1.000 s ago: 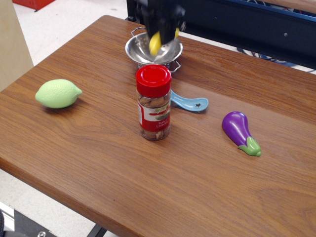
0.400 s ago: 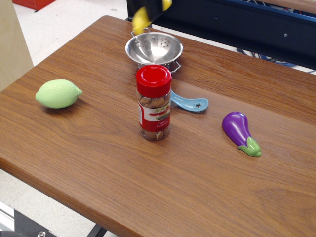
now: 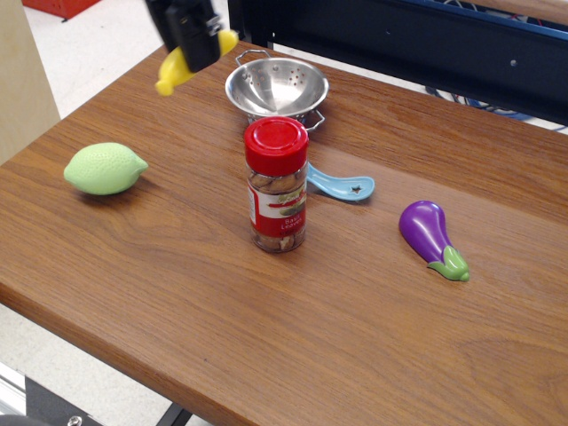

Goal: Take banana out of colander

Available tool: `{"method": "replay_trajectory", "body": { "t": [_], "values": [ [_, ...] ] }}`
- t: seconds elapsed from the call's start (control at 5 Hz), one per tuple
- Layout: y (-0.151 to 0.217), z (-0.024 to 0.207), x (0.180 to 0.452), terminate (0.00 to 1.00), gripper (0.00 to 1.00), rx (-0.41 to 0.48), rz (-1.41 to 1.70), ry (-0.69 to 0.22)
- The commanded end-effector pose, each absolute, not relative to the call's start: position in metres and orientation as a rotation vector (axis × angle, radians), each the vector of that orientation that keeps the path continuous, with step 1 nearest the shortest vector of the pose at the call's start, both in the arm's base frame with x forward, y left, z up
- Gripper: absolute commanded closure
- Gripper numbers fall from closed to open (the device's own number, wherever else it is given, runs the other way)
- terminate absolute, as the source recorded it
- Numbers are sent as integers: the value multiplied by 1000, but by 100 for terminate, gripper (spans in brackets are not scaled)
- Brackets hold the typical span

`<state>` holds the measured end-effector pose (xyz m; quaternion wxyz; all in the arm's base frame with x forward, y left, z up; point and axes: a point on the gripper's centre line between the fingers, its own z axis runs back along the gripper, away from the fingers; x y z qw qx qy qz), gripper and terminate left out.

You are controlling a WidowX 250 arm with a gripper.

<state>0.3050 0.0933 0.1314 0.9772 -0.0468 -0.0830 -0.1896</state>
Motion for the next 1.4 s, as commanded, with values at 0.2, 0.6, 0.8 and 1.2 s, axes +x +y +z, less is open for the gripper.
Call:
{"method": "replay_trajectory", "body": {
  "t": [0.2, 0.6, 0.8, 1.2],
  "values": [
    [92, 98, 278, 0, 100, -16, -637, -63],
    [82, 64, 268, 0, 100, -79, -721, -69],
    [82, 50, 260, 0, 100, -114, -778, -34],
    [84, 28, 258, 0, 0, 29, -681, -136]
  ]
}}
